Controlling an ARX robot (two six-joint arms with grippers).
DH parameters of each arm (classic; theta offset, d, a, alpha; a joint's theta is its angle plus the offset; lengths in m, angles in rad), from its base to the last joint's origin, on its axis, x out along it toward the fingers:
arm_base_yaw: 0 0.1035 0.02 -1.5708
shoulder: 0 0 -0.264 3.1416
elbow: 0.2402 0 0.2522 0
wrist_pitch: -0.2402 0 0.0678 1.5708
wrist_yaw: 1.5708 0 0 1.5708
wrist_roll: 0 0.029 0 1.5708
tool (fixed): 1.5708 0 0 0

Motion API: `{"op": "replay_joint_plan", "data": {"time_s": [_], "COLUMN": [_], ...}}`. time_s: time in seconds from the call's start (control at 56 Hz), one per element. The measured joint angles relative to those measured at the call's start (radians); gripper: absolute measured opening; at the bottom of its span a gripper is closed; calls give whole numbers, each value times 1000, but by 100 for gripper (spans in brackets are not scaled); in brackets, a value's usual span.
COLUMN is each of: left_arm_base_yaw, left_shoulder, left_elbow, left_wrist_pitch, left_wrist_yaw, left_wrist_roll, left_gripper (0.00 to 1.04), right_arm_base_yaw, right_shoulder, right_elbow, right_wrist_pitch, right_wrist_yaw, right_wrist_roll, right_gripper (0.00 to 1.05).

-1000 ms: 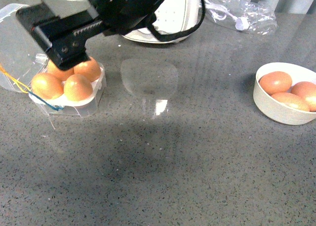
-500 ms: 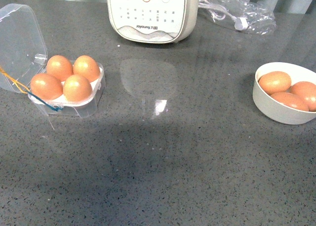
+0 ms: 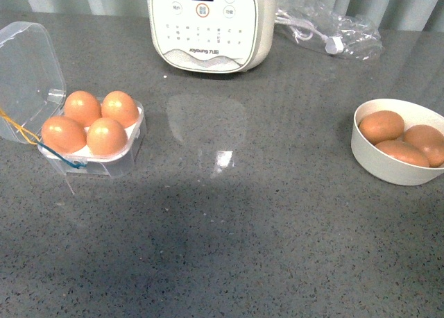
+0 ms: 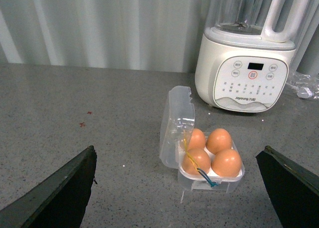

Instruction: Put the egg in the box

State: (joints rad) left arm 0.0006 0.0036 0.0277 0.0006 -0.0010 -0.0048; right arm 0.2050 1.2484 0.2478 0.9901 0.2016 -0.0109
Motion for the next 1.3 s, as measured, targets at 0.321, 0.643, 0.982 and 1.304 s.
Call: {"op": "replay_joint_plan", "data": {"time_s": [0.321,0.643,0.982,1.304], "left_arm_base_yaw": [0,0,0,0], "left_shoulder": [0,0,0,0], "left_elbow": [0,0,0,0], "left_wrist_pitch": [0,0,0,0], "left_wrist_yaw": [0,0,0,0], "left_wrist_roll": [0,0,0,0], "left_gripper": [98,98,98,98], "right_arm_base_yaw": [-90,-201,-203,-203], "right_shoulder": [-204,-453,-697,-858], "right_elbow": [-164,-228,-243,-243], "right_wrist_pitch": [-33,-229,-449,-600], "right_wrist_yaw": [-89,-195,-200,-201], "right_wrist_roll": [0,0,0,0], "right_gripper": [3,3,3,3]}}
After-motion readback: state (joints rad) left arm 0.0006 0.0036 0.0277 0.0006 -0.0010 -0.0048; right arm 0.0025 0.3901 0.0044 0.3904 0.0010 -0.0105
